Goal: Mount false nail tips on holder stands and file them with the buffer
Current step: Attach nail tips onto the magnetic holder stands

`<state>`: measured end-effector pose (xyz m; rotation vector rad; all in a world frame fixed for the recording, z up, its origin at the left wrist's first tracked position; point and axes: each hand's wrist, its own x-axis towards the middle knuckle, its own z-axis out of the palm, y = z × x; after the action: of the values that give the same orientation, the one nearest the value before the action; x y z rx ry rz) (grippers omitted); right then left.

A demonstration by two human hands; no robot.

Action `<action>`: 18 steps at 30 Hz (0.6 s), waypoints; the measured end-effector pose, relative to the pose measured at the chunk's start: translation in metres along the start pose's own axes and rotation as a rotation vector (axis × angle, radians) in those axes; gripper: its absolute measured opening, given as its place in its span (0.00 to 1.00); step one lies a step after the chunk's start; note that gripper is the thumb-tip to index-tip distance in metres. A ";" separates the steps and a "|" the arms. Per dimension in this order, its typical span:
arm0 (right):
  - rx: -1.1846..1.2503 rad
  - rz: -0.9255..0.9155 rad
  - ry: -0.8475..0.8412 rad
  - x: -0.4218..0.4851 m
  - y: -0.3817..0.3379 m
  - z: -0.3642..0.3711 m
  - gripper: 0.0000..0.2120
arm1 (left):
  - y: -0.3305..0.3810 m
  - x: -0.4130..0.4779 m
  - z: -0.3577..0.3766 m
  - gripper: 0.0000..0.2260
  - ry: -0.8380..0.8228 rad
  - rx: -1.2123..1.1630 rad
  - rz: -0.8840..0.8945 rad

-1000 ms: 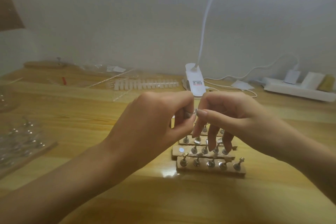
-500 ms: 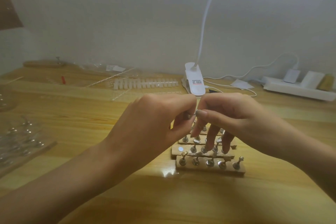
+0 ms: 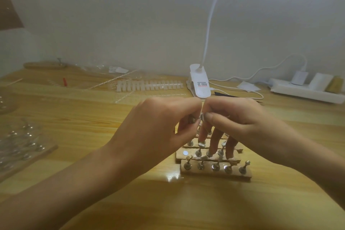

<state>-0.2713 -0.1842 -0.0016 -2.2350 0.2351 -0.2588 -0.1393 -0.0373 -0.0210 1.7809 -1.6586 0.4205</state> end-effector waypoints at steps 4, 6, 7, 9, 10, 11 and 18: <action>0.008 0.000 -0.008 0.001 0.001 -0.001 0.11 | 0.000 0.001 0.000 0.05 0.004 0.009 0.002; 0.009 -0.002 -0.011 0.000 0.000 -0.001 0.11 | 0.001 0.000 0.000 0.05 0.006 0.003 0.001; 0.007 -0.004 -0.007 0.000 0.000 0.000 0.11 | 0.001 0.000 0.000 0.05 0.008 -0.001 -0.001; -0.013 -0.017 0.015 -0.001 -0.001 0.003 0.12 | 0.001 -0.001 0.001 0.05 0.016 -0.003 -0.006; -0.027 -0.026 0.029 -0.001 -0.001 0.005 0.11 | 0.002 -0.001 0.001 0.05 0.020 -0.005 -0.007; -0.039 -0.032 0.041 -0.001 -0.001 0.006 0.11 | 0.002 -0.001 0.002 0.05 0.023 -0.010 -0.006; -0.008 -0.013 0.003 -0.001 -0.001 0.003 0.11 | 0.000 0.000 0.000 0.06 0.020 -0.024 -0.002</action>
<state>-0.2711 -0.1809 -0.0025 -2.2444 0.2233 -0.2681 -0.1395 -0.0376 -0.0209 1.7555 -1.6420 0.4148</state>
